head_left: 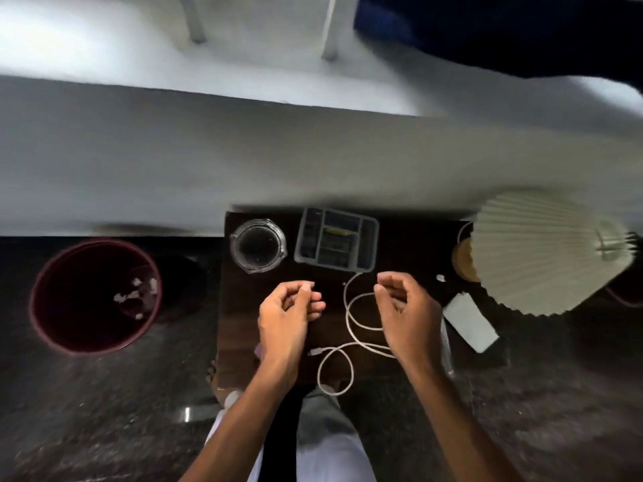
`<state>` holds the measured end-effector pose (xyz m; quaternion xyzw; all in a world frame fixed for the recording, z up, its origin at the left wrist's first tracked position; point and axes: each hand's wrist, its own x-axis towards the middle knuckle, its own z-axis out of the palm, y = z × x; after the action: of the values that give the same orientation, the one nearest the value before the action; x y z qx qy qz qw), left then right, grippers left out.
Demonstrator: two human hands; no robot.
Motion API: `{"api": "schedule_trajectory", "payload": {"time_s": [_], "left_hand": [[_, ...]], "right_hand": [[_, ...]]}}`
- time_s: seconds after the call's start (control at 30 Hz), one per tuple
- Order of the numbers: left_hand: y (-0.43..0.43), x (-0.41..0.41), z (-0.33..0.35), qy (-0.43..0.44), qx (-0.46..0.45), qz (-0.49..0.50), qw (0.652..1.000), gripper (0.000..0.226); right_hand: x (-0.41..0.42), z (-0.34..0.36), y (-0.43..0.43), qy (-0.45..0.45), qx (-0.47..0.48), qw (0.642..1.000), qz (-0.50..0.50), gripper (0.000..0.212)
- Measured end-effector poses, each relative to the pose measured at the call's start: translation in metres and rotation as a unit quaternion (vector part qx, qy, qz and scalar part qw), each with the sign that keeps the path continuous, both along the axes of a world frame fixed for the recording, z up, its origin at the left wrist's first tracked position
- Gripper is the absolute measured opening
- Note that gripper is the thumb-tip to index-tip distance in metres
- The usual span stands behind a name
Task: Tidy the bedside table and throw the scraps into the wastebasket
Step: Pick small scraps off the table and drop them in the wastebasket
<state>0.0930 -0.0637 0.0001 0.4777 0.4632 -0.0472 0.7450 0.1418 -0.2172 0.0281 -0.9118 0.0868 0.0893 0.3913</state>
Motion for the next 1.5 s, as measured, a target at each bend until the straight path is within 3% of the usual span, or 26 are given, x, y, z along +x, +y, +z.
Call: {"api": "schedule_trajectory", "payload": {"time_s": [0.2, 0.43, 0.63, 0.9, 1.1, 1.27, 1.5], "left_hand": [[-0.034, 0.012, 0.002, -0.016, -0.003, -0.053, 0.998, 0.013], [-0.058, 0.022, -0.002, -0.021, -0.005, -0.077, 0.997, 0.012], [-0.073, 0.026, -0.007, -0.025, -0.018, -0.093, 0.995, 0.014], [-0.080, 0.032, -0.011, -0.016, -0.019, -0.081, 0.996, 0.015], [-0.083, 0.034, -0.014, -0.014, -0.034, -0.074, 0.997, 0.017], [-0.084, 0.033, -0.018, -0.011, -0.038, -0.065, 0.997, 0.017], [-0.085, 0.027, -0.017, -0.008, -0.025, -0.075, 0.997, 0.012]], "right_hand": [[0.034, -0.018, -0.058, 0.057, -0.127, 0.989, 0.053, 0.027], [0.066, -0.039, -0.098, 0.121, -0.279, 0.944, 0.128, 0.040], [0.082, -0.052, -0.105, 0.181, -0.332, 0.917, 0.130, 0.051], [0.087, -0.067, -0.110, 0.179, -0.317, 0.923, 0.123, 0.026], [0.094, -0.077, -0.119, 0.194, -0.303, 0.923, 0.136, 0.024], [0.089, -0.074, -0.112, 0.148, -0.145, 0.971, 0.123, 0.009], [0.065, -0.037, -0.084, 0.178, -0.011, 0.976, 0.123, 0.009]]}}
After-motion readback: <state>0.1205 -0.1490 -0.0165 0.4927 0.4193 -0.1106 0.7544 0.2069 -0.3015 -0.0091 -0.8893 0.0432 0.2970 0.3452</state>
